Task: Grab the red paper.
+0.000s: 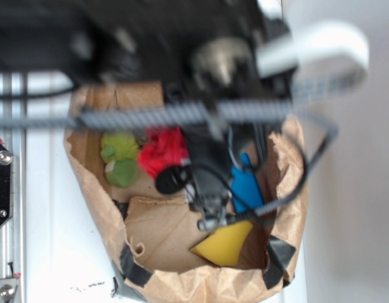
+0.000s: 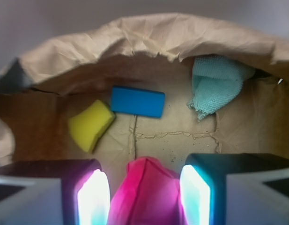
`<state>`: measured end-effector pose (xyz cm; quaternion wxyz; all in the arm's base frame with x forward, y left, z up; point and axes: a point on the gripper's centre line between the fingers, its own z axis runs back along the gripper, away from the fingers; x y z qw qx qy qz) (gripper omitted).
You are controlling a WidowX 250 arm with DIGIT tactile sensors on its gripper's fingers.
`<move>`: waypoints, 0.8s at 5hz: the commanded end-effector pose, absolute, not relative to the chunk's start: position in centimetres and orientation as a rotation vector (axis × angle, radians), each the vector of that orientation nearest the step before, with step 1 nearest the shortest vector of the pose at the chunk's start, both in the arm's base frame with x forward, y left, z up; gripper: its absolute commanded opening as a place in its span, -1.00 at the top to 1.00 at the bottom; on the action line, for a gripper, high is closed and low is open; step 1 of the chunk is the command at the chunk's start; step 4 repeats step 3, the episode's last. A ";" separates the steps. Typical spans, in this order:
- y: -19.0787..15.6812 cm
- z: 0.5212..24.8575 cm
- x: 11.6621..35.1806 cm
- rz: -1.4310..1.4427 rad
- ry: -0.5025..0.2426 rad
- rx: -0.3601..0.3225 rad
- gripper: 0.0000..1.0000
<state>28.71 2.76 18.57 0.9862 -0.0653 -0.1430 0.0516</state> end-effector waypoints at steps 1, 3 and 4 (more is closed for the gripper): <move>3.5 22.5 27.8 0.087 -0.388 -0.087 1.00; 2.9 22.0 27.4 0.082 -0.403 -0.025 1.00; 2.9 22.0 27.4 0.082 -0.403 -0.025 1.00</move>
